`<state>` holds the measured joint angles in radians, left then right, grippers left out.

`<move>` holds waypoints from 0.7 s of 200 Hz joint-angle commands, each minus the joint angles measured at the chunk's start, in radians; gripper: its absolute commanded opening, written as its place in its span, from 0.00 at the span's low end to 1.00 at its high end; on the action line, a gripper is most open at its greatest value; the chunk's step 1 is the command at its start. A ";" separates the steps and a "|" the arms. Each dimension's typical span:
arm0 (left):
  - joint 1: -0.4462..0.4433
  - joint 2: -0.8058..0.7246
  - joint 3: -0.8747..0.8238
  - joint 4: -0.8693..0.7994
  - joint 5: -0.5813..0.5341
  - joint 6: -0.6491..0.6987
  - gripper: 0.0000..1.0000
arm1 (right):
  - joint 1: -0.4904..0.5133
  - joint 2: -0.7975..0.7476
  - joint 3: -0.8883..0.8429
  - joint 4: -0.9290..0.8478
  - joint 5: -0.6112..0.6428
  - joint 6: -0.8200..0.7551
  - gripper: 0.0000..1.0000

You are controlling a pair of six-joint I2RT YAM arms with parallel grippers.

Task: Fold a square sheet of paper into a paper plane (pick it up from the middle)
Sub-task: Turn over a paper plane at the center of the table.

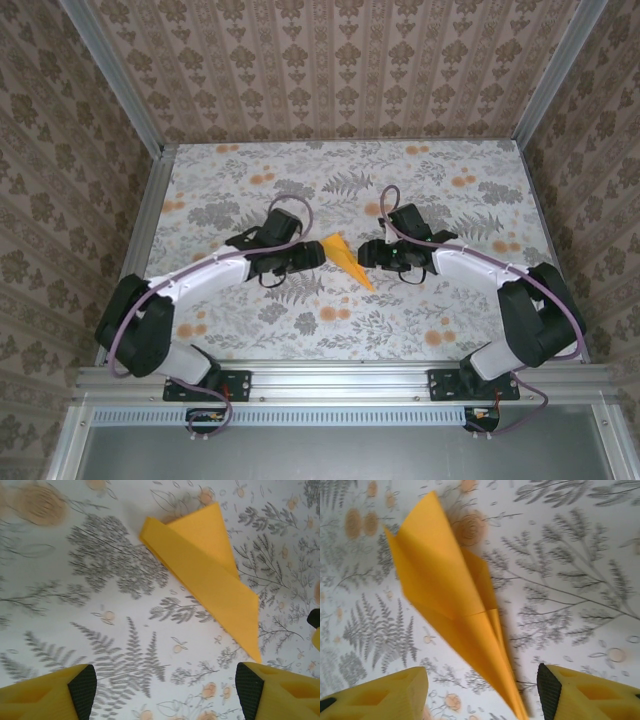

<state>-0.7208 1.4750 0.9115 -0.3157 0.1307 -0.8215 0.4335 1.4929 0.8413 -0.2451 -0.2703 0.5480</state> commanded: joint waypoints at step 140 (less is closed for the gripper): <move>-0.134 0.359 0.323 -0.102 -0.125 -0.294 0.42 | -0.169 -0.162 -0.126 0.053 0.125 -0.041 0.85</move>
<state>-0.8562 1.8431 1.2335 -0.3759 0.0399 -1.0611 0.2695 1.3434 0.7372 -0.2104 -0.1596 0.5194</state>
